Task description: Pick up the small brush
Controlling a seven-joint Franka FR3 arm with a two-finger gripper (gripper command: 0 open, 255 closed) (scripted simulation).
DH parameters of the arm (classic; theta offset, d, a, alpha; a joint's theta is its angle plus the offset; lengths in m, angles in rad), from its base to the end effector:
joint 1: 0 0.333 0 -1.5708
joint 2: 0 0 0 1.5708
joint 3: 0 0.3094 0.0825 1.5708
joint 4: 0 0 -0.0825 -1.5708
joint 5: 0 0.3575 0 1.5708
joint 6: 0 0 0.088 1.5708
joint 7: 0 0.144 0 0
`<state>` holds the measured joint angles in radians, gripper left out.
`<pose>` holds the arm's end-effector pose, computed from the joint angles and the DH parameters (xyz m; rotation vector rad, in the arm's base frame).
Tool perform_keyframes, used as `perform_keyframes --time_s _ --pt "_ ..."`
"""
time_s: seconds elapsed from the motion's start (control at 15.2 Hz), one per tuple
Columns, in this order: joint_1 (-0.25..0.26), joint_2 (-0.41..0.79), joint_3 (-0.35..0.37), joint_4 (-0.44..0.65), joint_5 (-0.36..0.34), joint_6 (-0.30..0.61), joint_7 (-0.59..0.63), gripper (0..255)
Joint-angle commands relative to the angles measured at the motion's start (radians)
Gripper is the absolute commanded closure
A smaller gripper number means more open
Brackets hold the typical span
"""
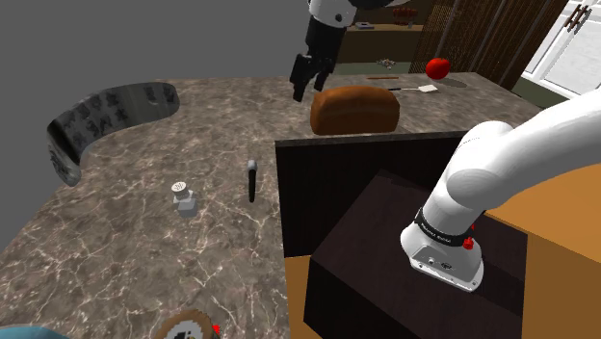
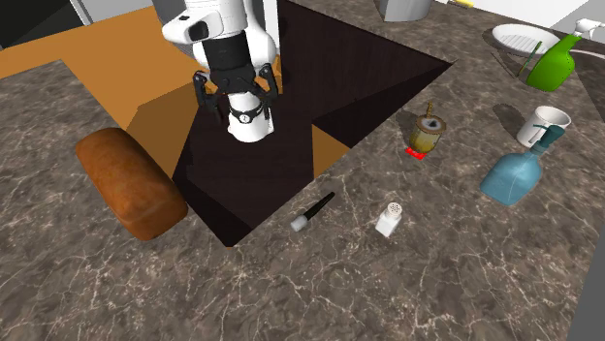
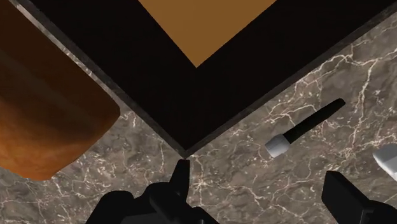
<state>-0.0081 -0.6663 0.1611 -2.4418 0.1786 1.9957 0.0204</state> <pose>0.3526 0.0770 0.5107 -3.0379 -0.0807 -0.3206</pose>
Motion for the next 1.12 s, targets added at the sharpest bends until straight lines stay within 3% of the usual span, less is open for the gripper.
perform_keyframes --time_s 0.0,0.59,1.06 --pt "0.003 0.050 0.032 -0.015 0.015 0.070 0.037 0" --pt "-0.010 0.335 0.157 -0.016 0.026 0.366 0.191 0" --pt "-0.033 0.614 0.236 0.066 -0.076 0.564 0.367 0"
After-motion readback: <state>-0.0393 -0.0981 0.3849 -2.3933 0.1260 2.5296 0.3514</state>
